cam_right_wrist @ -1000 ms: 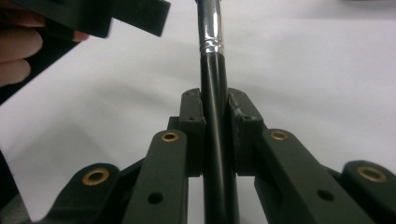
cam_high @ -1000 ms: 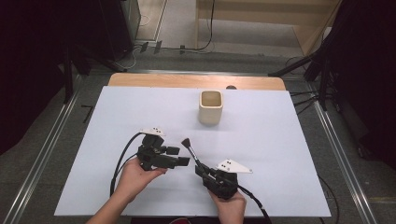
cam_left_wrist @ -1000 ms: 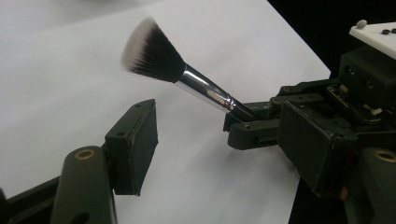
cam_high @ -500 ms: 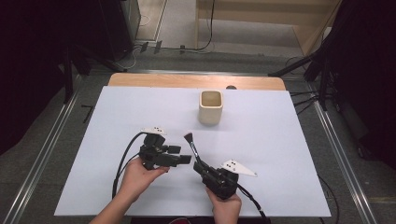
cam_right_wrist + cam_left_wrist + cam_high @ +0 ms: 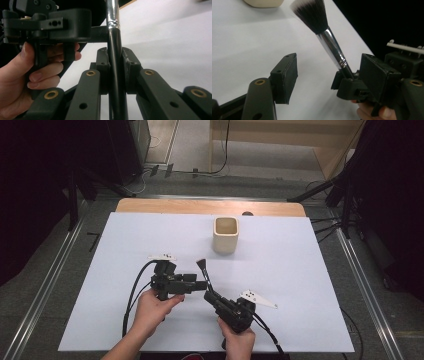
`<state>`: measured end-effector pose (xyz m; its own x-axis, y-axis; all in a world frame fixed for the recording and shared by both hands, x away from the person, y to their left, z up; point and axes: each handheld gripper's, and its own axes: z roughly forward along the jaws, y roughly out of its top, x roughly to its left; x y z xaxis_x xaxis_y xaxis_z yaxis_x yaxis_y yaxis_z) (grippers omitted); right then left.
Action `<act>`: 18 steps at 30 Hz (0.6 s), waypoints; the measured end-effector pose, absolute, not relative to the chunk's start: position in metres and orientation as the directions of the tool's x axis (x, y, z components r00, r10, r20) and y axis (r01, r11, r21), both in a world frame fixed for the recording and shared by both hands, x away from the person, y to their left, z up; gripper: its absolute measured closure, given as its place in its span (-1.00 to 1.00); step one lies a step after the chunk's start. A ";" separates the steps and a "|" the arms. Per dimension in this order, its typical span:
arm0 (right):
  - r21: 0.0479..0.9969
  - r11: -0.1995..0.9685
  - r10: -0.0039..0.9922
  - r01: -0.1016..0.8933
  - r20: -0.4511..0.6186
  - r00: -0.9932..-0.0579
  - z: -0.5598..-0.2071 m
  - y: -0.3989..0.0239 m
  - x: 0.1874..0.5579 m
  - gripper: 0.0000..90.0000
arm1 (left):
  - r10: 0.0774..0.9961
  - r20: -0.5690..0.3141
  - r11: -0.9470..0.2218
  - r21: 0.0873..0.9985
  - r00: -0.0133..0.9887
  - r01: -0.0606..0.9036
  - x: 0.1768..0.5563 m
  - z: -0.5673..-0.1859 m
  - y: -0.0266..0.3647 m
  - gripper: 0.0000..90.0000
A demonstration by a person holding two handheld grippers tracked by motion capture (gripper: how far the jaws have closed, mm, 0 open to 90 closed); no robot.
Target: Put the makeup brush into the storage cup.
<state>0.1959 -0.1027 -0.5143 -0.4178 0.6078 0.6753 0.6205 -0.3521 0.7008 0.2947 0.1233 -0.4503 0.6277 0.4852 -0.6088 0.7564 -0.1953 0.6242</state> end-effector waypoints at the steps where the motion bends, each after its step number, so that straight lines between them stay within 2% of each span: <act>1: 0.701 -0.352 0.607 0.620 0.675 -0.419 -0.514 -0.102 0.196 0.77 | 0.486 -0.618 -0.182 0.620 0.618 0.763 0.295 -0.450 0.123 -0.28; 9: 0.703 -0.362 0.604 0.612 0.677 -0.420 -0.515 -0.101 0.198 0.77 | 0.474 -0.658 -0.127 0.606 0.585 0.785 0.301 -0.454 0.123 -0.17; 18: 0.704 -0.361 0.606 0.612 0.676 -0.419 -0.516 -0.096 0.201 0.77 | 0.459 -0.691 -0.083 0.592 0.558 0.802 0.303 -0.456 0.119 0.07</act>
<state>0.2008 -0.0960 -0.5157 -0.4194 0.6062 0.6757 0.6116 -0.3614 0.7038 0.3034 0.1187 -0.4562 0.5579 0.4590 -0.6915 0.8018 -0.0830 0.5918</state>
